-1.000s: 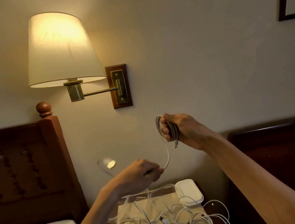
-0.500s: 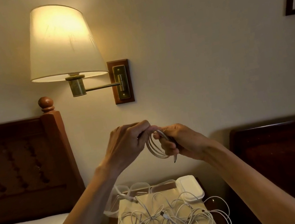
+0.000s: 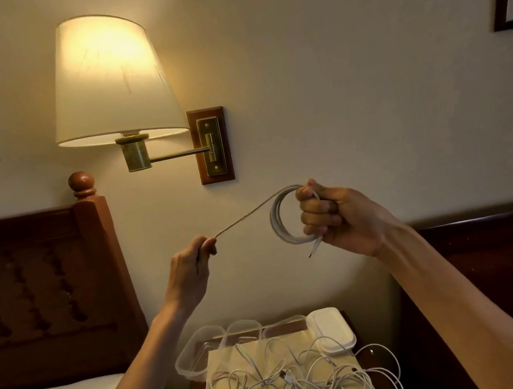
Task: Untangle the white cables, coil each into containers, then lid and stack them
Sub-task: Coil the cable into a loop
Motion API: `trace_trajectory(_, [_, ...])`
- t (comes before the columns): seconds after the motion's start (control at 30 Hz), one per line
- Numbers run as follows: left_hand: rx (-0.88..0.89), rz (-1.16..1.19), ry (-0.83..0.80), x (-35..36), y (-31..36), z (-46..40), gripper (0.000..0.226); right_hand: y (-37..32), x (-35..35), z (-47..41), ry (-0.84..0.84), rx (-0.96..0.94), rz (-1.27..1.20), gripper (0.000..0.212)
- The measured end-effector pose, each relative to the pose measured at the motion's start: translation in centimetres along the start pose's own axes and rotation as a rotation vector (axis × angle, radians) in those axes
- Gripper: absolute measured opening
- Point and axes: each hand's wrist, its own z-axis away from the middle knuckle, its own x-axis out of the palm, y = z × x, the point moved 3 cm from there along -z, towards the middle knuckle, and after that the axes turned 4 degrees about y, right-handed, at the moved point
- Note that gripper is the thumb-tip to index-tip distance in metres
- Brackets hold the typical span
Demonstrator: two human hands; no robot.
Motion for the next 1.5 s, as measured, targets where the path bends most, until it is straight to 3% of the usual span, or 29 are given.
trace_trajectory(0.1, [-0.247, -0.097, -0.159, 0.6, -1.3, 1.3, 0.025, -0.2, -0.3, -0.3, 0.057, -0.022, 0.167, 0.034])
trace_trajectory(0.17, [-0.386, -0.204, -0.548, 1.8, 1.0, 2.1, 0.021, 0.6, -0.2, -0.8, 0.117, -0.046, 0.290, 0.035])
trace_trajectory(0.23, [-0.309, -0.241, -0.927, 2.7, 5.3, 2.8, 0.020, 1.6, 0.0, -1.3, 0.147, -0.112, 0.492, 0.035])
trace_trajectory(0.3, [-0.079, -0.148, -1.029, 2.3, 10.0, 2.4, 0.030, 2.6, 0.1, -1.4, 0.136, -0.165, 0.706, 0.035])
trace_trajectory(0.4, [0.122, -0.051, -0.872, 0.3, 13.6, 0.0, 0.035, 3.7, 0.1, -1.3, 0.113, -0.191, 0.916, 0.037])
trace_trajectory(0.53, [0.262, -0.105, -0.687, -0.7, 13.3, -1.2, 0.025, 4.2, 0.1, -1.3, 0.074, -0.225, 1.028, 0.037])
trace_trajectory(0.8, [0.604, -0.525, -0.391, -2.2, 11.6, -1.6, 0.017, 4.6, 0.2, -1.2, 0.149, -0.194, 1.182, 0.038])
trace_trajectory(0.97, [0.619, -0.445, -0.048, -1.5, 10.8, -0.5, 0.021, 4.3, 1.2, -1.6, 0.231, -0.293, 1.224, 0.043])
trace_trajectory(1.1, [0.527, -0.251, 0.092, -0.9, 9.8, -0.1, 0.016, 3.8, 1.9, -1.8, 0.150, -0.238, 1.083, 0.045])
trace_trajectory(1.27, [0.327, 0.032, 0.056, -1.1, 11.3, -1.0, 0.021, 3.1, 1.8, -1.5, 0.021, -0.029, 0.812, 0.049])
trace_trajectory(1.37, [0.061, 0.216, -0.079, -0.7, 11.2, -1.8, 0.021, 2.9, 1.3, -1.6, 0.031, 0.000, 0.738, 0.049])
trace_trajectory(1.5, [-0.522, 0.622, -0.287, 0.0, 11.0, -1.7, 0.015, 3.3, 0.9, -1.4, 0.122, -0.009, 0.673, 0.047])
